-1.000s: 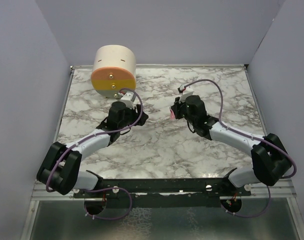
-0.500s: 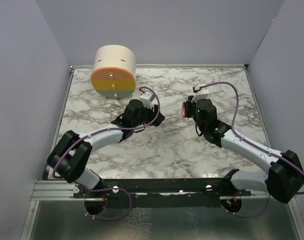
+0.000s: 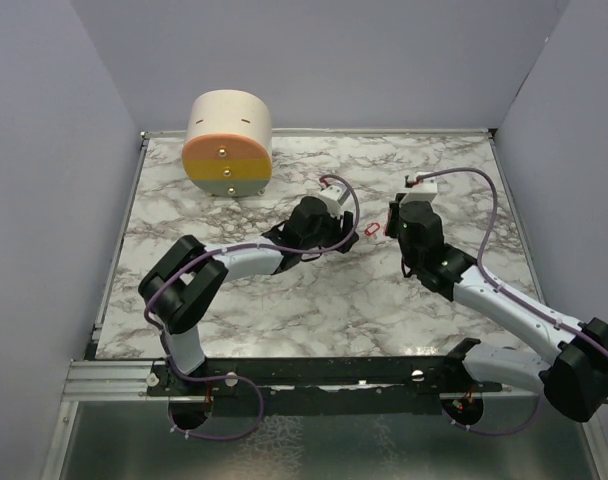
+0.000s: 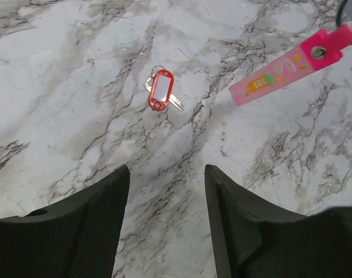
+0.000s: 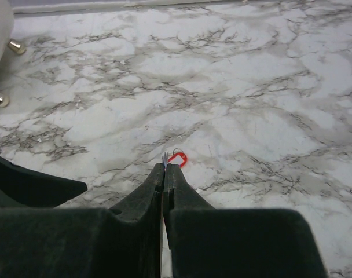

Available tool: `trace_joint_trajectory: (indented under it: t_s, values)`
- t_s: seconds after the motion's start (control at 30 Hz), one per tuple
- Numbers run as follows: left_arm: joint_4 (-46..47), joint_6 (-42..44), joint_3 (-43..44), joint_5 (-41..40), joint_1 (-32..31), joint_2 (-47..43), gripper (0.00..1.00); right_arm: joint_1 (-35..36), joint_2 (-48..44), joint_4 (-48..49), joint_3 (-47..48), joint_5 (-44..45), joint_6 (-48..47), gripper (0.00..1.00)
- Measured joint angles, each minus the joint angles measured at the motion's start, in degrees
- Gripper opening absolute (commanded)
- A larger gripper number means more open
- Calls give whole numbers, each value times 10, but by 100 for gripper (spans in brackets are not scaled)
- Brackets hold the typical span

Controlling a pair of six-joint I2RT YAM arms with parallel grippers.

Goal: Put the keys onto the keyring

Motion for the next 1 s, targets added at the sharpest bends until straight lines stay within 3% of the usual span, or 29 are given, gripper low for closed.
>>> trace_joint_trajectory:
  t_s: [0.47, 0.73, 1.0]
  values:
    - [-2, 23, 133, -76, -40, 150, 56, 0, -120, -107, 6, 73, 22, 1]
    - [-4, 35, 232, -137, -68, 228, 56, 0, -153, -130, 11, 76, 22, 1]
    - [-12, 43, 276, -195, -83, 270, 59, 0, -163, -132, 11, 75, 22, 1]
